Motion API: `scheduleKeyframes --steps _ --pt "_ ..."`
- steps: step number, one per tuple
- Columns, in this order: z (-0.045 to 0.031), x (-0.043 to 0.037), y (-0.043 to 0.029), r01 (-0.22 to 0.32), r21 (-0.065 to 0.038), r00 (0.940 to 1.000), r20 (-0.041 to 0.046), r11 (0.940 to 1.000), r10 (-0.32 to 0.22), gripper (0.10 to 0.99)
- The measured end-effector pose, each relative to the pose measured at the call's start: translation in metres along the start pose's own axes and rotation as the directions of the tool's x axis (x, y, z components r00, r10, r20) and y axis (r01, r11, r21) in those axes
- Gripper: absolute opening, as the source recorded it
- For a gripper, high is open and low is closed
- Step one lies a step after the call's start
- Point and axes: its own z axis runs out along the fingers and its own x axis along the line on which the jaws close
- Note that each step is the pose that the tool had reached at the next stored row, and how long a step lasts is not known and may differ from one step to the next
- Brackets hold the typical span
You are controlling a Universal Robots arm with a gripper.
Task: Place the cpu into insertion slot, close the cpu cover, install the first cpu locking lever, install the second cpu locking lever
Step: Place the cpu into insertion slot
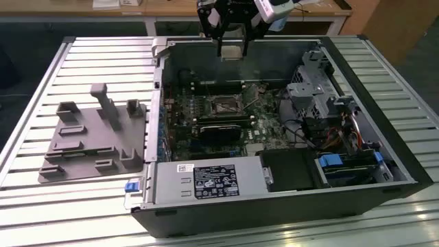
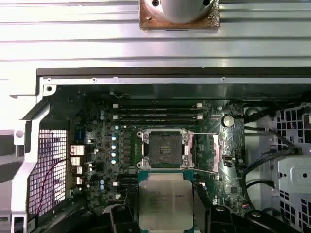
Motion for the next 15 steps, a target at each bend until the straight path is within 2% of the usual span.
scheduleKeyframes --steps 12,15 --pt "0.0001 0.0000 0.0000 0.000 0.000 1.0000 -0.0001 1.0000 0.000 0.537" --pt "0.0023 -0.0001 -0.0002 0.000 0.000 1.0000 0.0001 1.0000 0.000 0.537"
